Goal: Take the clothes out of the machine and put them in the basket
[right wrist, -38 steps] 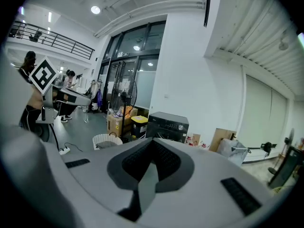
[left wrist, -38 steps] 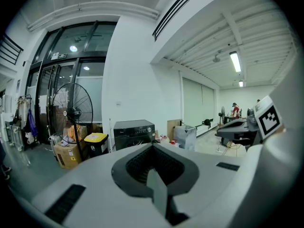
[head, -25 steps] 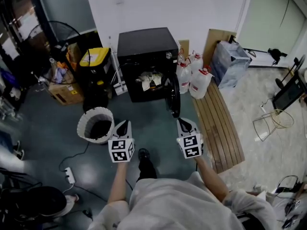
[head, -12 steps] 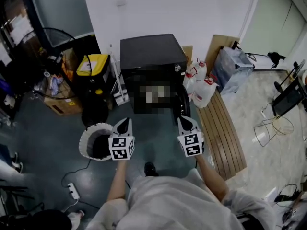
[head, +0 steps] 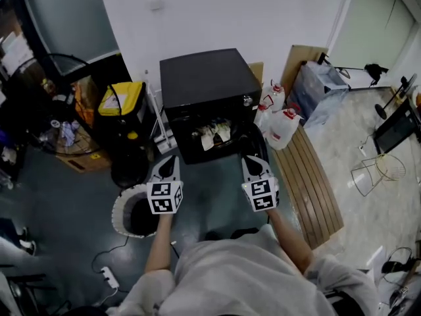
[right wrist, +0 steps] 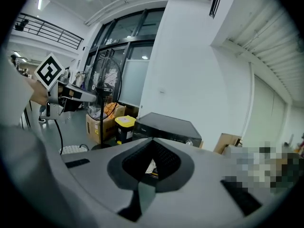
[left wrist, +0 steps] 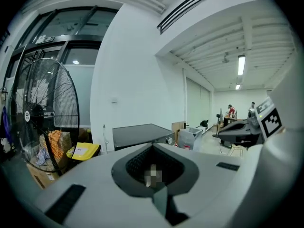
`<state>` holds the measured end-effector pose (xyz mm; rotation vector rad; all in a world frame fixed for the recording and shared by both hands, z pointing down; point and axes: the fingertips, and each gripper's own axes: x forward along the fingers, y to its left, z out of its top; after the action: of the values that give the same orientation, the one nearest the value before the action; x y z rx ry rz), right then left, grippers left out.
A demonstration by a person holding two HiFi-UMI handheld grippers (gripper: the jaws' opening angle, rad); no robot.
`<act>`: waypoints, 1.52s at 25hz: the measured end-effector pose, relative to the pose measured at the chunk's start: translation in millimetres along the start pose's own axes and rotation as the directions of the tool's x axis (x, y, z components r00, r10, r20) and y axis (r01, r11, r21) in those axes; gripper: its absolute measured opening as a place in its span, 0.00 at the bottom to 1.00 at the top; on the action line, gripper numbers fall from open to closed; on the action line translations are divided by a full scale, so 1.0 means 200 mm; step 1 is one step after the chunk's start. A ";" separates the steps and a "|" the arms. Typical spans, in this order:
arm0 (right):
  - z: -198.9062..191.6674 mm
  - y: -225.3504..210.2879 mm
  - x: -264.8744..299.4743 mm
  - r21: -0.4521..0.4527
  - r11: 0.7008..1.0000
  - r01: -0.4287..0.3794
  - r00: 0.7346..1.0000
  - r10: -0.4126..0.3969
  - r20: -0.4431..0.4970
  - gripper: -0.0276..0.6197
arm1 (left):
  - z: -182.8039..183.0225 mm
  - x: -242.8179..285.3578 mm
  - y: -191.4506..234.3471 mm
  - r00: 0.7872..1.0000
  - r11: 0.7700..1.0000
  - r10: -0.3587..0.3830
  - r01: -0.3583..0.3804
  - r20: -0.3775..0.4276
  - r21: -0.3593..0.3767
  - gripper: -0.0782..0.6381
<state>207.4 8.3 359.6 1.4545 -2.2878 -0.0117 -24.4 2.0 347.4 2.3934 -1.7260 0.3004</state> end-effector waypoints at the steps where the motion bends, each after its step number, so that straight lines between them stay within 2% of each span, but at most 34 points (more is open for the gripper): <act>1: -0.01 -0.01 0.03 0.003 1.000 0.001 1.000 -0.001 -0.005 0.08 | 0.00 0.04 0.01 1.000 1.000 -0.006 0.006 -0.004 0.003 0.13; 8: -0.04 -0.11 0.24 0.020 1.000 -0.006 0.999 0.006 -0.035 0.08 | -0.01 0.28 0.02 0.999 1.000 -0.027 0.027 -0.041 0.009 0.13; 20: -0.16 -0.32 0.81 0.005 0.992 -0.126 0.988 0.126 -0.094 0.08 | -0.11 0.74 0.10 0.993 0.999 0.045 -0.047 -0.111 -0.015 0.13; 29: -0.38 -0.38 1.24 0.015 0.976 -0.215 0.970 0.215 -0.115 0.08 | -0.40 1.07 0.12 0.975 0.990 0.112 -0.126 -0.191 -0.063 0.13; 38: -0.69 -0.33 1.64 0.030 0.978 -0.206 0.969 0.208 -0.136 0.08 | -0.78 1.32 0.22 0.963 0.982 0.133 -0.160 -0.233 -0.099 0.13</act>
<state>195.1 -275.9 583.1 1.1779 -2.3171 0.1647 5.4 -212.5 568.0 2.0648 -1.7657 0.4586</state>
